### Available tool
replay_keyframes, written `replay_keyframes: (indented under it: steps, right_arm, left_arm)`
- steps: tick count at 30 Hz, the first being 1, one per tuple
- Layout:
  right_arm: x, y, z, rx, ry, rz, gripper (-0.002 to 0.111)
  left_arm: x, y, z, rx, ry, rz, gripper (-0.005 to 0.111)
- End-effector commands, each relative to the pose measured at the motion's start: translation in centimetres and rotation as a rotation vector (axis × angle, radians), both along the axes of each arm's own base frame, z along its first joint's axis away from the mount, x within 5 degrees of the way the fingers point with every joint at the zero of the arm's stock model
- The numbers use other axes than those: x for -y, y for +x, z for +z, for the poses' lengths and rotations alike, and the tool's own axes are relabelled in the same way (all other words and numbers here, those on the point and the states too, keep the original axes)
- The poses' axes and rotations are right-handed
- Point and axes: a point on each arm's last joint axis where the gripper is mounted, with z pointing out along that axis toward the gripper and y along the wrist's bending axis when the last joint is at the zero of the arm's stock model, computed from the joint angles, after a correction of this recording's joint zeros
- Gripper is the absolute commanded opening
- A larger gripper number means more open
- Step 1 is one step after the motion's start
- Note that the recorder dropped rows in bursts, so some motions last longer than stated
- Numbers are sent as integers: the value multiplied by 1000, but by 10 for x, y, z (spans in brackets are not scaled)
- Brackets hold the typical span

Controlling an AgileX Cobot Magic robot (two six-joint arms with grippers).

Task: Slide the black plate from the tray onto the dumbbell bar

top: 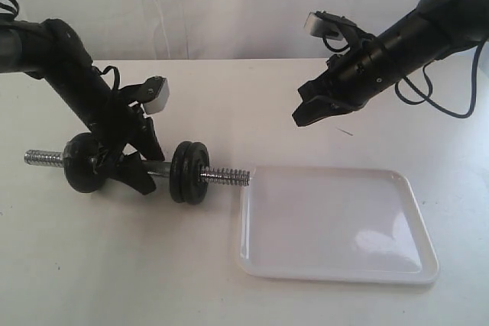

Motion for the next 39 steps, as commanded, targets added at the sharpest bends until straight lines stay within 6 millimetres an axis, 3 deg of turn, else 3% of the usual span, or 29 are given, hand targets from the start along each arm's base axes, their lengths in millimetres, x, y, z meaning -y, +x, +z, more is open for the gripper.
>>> replay_keyframes:
  steps: [1, 9, 16, 19, 25, 26, 34, 39]
  right_arm:
    - [3, 0, 6, 20, 3, -10, 0]
    - [3, 2, 6, 39, -2, -27, 0]
    - [4, 4, 6, 45, -3, -45, 0]
    - [4, 6, 8, 22, 3, -95, 0]
    - [18, 11, 20, -56, -144, -254, 0]
    - [22, 12, 23, -59, -183, -277, 0]
    - [43, 7, 45, -62, -385, -405, 0]
    - [63, 3, 45, -132, -402, -442, 0]
  left_arm:
    - [-1, -4, 14, -13, 1, 18, 77]
    - [-3, -13, 44, 14, -14, 11, 77]
    - [-5, -17, 77, 77, -28, 109, 73]
    - [-5, -18, 91, 76, -37, 245, 60]
    - [-15, -11, 108, 132, 11, 530, 5]
    - [-19, -11, 110, 144, 44, 565, 0]
    - [-49, -15, 116, 109, 278, 962, 0]
    - [-83, -15, 116, -34, 309, 1296, 0]
